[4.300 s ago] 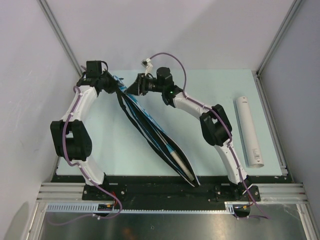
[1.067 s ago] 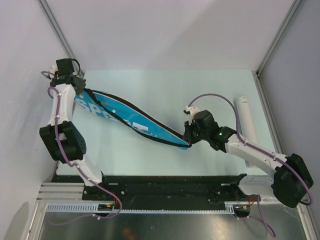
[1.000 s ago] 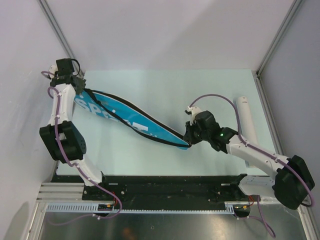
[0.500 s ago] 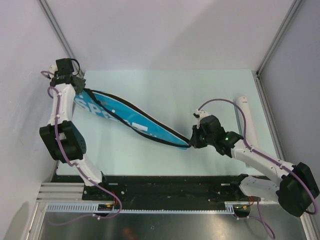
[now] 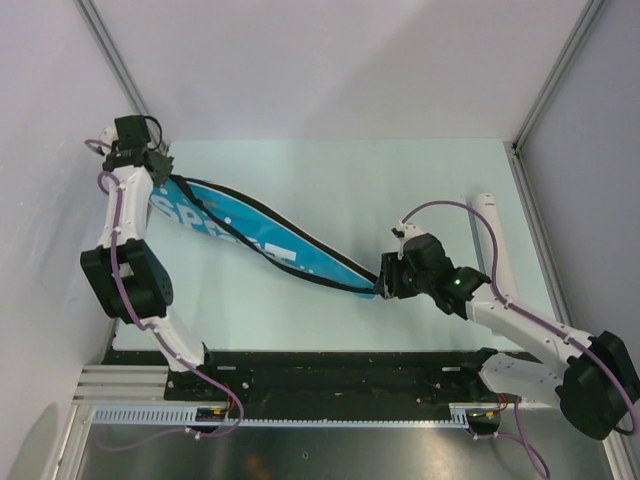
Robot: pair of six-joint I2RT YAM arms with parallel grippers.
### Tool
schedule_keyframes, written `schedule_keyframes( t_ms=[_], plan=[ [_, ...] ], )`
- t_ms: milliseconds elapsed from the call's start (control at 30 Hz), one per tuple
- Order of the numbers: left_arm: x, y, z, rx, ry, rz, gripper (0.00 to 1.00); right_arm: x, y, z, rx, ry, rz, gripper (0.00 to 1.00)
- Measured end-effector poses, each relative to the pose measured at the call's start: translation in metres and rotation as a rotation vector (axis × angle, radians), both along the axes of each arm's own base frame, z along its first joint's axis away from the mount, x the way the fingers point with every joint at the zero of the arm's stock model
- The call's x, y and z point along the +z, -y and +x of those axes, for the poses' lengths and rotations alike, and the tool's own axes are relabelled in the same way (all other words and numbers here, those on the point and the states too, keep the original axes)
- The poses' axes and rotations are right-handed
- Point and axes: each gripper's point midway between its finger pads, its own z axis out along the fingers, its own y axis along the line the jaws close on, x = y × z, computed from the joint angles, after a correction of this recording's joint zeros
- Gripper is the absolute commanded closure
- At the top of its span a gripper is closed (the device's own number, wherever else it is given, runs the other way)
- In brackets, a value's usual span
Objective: Pack up the badminton gear
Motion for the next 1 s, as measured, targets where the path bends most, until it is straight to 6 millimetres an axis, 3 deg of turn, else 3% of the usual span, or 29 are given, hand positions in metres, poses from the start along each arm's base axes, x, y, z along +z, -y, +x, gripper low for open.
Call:
schedule_keyframes(
  t_ms=[67,233,500,633,833,1000],
  plan=[
    [-0.001,0.004,0.005,-0.009,0.006,0.005,0.91,0.001,0.003,-0.002,-0.004,0.008,-0.003,0.29],
    [-0.002,0.014,0.02,-0.02,0.022,0.047,0.73,0.026,0.005,0.007,-0.033,0.083,0.02,0.26],
    [-0.012,0.06,0.059,-0.145,0.045,0.062,0.19,0.086,0.0,0.038,-0.082,0.23,0.046,0.23],
    [-0.015,0.082,0.063,-0.225,0.043,0.043,0.13,0.094,0.005,0.045,-0.112,0.257,0.032,0.22],
    [-0.004,0.097,0.063,-0.318,0.068,0.013,0.0,0.093,0.023,0.048,-0.183,0.268,-0.024,0.21],
    [0.031,0.122,0.052,-0.432,0.148,-0.051,0.01,0.114,0.039,0.046,-0.244,0.335,-0.009,0.12]
  ],
)
